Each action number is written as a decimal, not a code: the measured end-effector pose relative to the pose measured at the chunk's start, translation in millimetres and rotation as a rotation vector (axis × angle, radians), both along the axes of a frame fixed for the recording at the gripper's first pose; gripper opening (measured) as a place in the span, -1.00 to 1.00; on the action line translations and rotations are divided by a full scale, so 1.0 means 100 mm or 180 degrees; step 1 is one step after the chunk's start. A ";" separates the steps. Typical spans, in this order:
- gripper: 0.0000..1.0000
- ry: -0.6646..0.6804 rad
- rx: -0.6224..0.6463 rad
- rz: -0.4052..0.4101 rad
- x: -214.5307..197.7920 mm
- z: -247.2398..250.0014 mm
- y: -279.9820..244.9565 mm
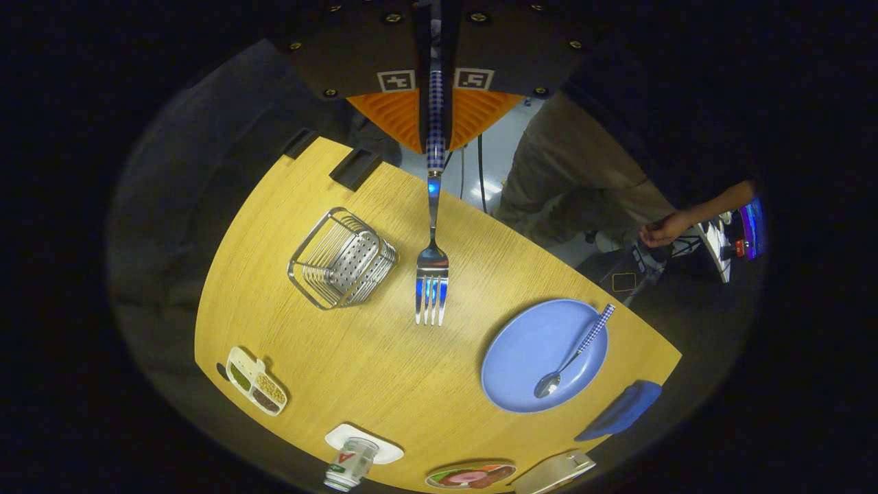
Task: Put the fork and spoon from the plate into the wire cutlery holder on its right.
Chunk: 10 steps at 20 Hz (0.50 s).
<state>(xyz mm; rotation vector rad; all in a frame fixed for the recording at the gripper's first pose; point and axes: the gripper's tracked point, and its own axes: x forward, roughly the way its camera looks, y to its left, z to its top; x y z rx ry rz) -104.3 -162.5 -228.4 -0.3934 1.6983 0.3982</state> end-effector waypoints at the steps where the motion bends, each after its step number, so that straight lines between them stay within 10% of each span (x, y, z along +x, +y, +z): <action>1: -0.87 0.0028 -0.0025 -0.0035 -0.01 0.02 -0.09; 10: -0.88 0.0377 -0.0249 -0.0288 0.17 -0.09 -0.60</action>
